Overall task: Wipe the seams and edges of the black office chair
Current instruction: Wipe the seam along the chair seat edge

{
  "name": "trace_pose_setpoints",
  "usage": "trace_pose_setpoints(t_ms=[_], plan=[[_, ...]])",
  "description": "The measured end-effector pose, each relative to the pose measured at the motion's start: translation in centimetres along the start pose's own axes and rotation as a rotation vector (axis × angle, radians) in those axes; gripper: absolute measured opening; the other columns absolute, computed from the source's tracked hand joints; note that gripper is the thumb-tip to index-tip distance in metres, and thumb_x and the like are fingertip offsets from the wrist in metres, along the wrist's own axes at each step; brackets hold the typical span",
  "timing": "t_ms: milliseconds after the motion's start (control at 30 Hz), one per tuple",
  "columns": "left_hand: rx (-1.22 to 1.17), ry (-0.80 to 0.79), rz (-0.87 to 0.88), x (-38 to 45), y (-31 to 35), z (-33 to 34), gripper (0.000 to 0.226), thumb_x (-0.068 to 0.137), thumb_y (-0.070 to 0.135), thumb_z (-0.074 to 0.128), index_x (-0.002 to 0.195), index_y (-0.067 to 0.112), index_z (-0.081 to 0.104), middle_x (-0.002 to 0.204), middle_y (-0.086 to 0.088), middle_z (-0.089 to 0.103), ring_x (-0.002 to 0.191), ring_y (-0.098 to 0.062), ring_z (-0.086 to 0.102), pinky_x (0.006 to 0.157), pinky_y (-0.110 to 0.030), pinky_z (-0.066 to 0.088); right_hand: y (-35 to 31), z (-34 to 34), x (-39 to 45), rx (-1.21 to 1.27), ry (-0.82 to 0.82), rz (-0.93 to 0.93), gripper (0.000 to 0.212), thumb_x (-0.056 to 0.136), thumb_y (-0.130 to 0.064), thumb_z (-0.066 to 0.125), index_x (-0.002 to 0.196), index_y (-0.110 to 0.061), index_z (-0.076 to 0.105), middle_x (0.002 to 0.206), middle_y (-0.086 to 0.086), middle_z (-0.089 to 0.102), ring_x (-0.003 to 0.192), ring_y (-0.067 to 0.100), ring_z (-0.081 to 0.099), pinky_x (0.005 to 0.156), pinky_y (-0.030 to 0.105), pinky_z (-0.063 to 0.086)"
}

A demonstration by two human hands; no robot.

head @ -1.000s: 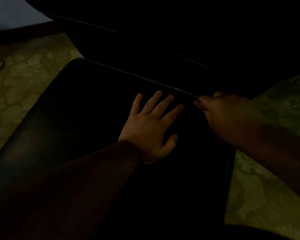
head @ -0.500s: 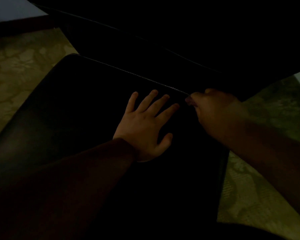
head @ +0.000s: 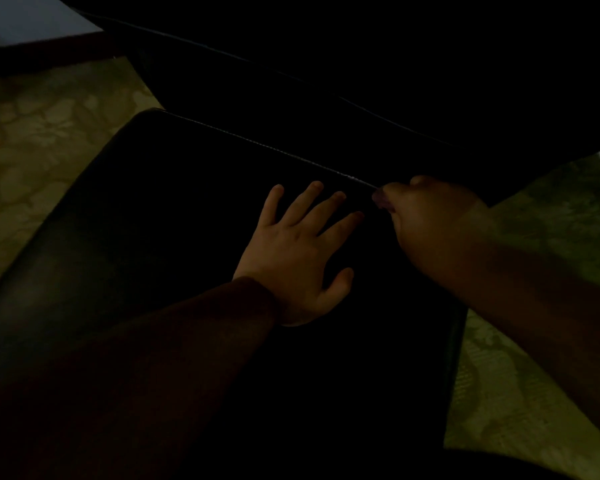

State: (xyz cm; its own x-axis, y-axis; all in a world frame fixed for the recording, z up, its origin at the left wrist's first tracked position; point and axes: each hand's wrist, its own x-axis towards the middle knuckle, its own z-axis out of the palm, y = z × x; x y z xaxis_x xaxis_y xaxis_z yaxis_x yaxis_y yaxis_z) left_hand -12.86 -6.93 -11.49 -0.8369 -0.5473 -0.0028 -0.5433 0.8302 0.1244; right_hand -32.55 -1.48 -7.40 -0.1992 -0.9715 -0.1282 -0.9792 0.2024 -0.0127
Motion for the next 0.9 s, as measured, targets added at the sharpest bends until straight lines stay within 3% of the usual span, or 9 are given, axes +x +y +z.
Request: trace_pose_setpoints(t_ms=[100,233,333,533,633,900], plan=[[0.004,0.009,0.016,-0.1,0.1,0.1,0.076,0.089,0.066,0.030,0.156,0.032,0.031,0.165,-0.004,0.029,0.155,-0.032,0.014,0.121,-0.064,0.003,0.2,0.1,-1.1,-0.009,-0.038,-0.044,0.033,0.101,-0.029,0.042,0.133,-0.029,0.050,0.116,0.005,0.055,0.100,0.026,0.060,0.073,0.031,0.047],[0.002,0.007,0.018,-0.1,0.1,-0.1,0.077,0.088,0.066,0.030,0.157,0.032,0.031,0.165,-0.004,0.029,0.155,-0.032,0.014,0.121,-0.063,0.001,-0.3,-0.4,-0.1,-0.118,-0.038,-0.042,0.036,0.102,-0.023,0.045,0.138,-0.028,0.045,0.122,0.006,0.052,0.103,0.027,0.060,0.068,0.029,0.038],[-0.008,0.012,0.005,-0.1,0.1,-0.1,0.077,0.087,0.065,0.031,0.156,0.032,0.031,0.164,-0.004,0.030,0.155,-0.031,0.014,0.121,-0.063,0.001,-1.0,-0.4,0.8,-0.106,-0.044,0.003,0.037,0.102,-0.019,0.045,0.138,-0.024,0.045,0.126,0.010,0.051,0.109,0.031,0.058,0.073,0.033,0.041],[-0.004,0.006,0.012,-0.1,0.2,-0.1,0.077,0.087,0.065,0.028,0.157,0.032,0.030,0.165,-0.004,0.029,0.155,-0.031,0.013,0.121,-0.064,0.002,0.1,-0.4,-0.1,-0.029,-0.078,-0.057,0.040,0.099,-0.021,0.051,0.138,-0.031,0.047,0.120,0.005,0.053,0.104,0.027,0.059,0.074,0.030,0.047],[-0.011,0.007,0.005,-0.1,0.1,-0.2,0.078,0.087,0.065,0.029,0.157,0.033,0.031,0.165,-0.003,0.030,0.155,-0.031,0.013,0.121,-0.064,0.002,-0.9,-0.5,1.0,-0.092,-0.067,-0.012,0.038,0.101,-0.022,0.047,0.138,-0.026,0.045,0.125,0.009,0.051,0.107,0.031,0.058,0.071,0.031,0.037],[0.000,-0.002,0.010,-0.1,0.0,-0.1,0.077,0.088,0.066,0.028,0.157,0.033,0.029,0.165,-0.002,0.028,0.156,-0.031,0.011,0.121,-0.064,0.002,-1.3,-1.3,0.0,-0.104,-0.122,-0.049,0.035,0.102,-0.024,0.043,0.137,-0.026,0.045,0.122,0.007,0.051,0.106,0.027,0.058,0.072,0.031,0.039]])
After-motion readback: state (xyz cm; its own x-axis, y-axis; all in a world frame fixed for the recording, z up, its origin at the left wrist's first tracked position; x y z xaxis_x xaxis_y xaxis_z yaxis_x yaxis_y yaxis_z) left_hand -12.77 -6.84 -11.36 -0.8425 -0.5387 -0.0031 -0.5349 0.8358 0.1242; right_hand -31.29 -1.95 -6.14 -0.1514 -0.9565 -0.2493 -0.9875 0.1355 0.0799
